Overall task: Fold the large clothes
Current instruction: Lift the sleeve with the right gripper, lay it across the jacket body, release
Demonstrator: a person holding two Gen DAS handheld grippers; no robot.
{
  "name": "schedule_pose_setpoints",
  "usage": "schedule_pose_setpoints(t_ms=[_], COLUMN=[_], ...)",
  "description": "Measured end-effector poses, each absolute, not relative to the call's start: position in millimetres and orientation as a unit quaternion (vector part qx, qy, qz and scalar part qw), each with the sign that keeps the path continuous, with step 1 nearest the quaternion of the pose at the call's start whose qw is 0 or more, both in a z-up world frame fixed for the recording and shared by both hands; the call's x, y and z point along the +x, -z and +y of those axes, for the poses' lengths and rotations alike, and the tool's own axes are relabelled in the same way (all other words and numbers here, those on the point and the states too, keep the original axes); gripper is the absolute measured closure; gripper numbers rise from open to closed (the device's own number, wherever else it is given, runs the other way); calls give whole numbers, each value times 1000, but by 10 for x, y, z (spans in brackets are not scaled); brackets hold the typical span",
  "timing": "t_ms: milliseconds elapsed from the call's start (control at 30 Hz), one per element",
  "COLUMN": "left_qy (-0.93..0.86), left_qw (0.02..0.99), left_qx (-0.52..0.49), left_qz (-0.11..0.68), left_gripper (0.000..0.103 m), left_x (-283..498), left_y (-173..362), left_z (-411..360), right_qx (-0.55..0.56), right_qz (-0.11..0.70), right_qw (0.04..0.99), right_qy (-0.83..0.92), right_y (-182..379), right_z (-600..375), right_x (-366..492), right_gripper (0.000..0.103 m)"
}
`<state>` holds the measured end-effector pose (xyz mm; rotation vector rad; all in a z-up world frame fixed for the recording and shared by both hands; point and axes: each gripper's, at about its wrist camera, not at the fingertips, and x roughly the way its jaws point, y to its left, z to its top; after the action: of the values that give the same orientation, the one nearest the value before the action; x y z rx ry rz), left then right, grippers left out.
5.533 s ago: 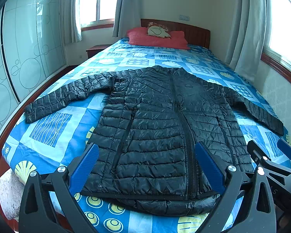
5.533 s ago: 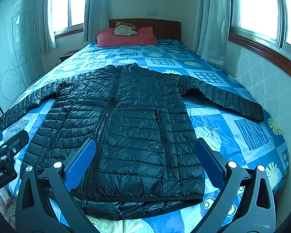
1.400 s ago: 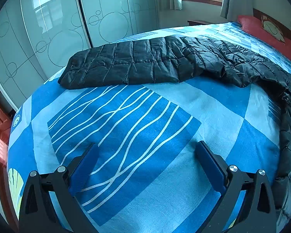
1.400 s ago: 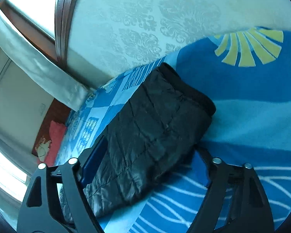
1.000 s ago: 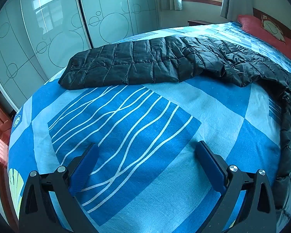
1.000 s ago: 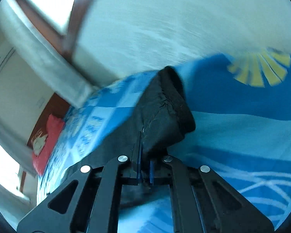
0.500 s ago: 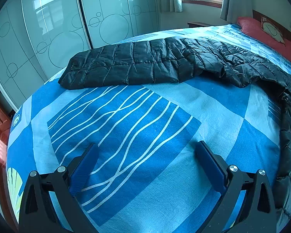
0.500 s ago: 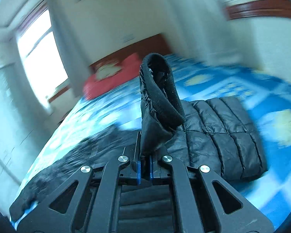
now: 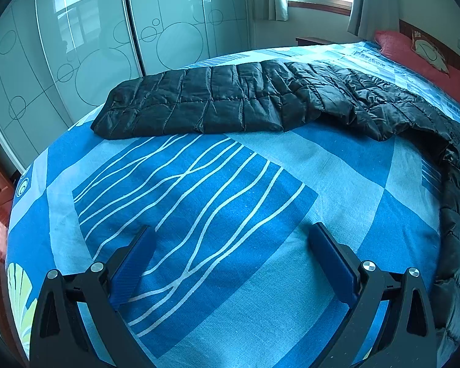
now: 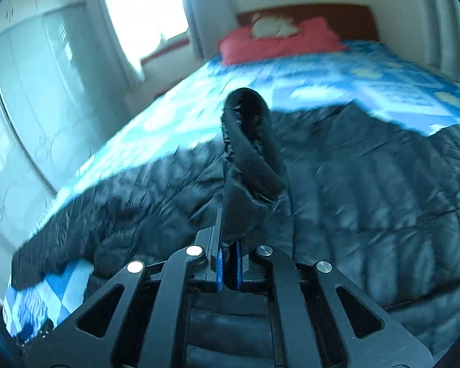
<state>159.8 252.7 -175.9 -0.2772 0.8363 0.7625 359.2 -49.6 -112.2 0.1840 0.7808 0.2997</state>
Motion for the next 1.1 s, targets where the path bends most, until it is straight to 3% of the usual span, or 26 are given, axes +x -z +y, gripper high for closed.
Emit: schedule_pose_setpoints(t_ms=[133, 233, 333, 433, 533, 667, 800, 867, 933, 1100], left_qy=[-360, -360, -360, -360, -360, -361, -361, -362, -362, -363], left_qw=[835, 835, 835, 835, 835, 835, 835, 835, 835, 834], left_qx=[-130, -130, -131, -130, -131, -130, -129, -127, -127, -124], left_qz=[394, 395, 394, 395, 394, 394, 394, 395, 395, 396], left_gripper=[4, 4, 4, 4, 4, 4, 4, 4, 4, 4], left_x=[1598, 1600, 1599, 1600, 1598, 1598, 1600, 1605, 1606, 1611], left_y=[1759, 1762, 1764, 1766, 1766, 1769, 1766, 1767, 1767, 1768], left_z=[2527, 2532, 2527, 2528, 2527, 2527, 2526, 2524, 2521, 2509], right_qx=[77, 58, 73, 73, 79, 113, 129, 123, 132, 98], right_qz=[424, 447, 431, 385, 352, 330, 336, 374, 412, 431], right_qw=[891, 880, 880, 895, 911, 934, 930, 914, 897, 893], right_qy=[-146, -147, -185, -212, -199, -75, 67, 97, 93, 90], right_y=[1375, 1485, 1345, 1035, 736, 518, 680, 947, 1249, 1443], right_z=[-276, -147, -125, -274, -728, -1902, -2955, -3285, -3398, -3306], right_x=[3737, 3764, 3572, 3219, 3020, 3095, 3283, 3377, 3430, 3474], right_gripper=[96, 85, 47, 48, 68, 69, 70, 81, 89, 90])
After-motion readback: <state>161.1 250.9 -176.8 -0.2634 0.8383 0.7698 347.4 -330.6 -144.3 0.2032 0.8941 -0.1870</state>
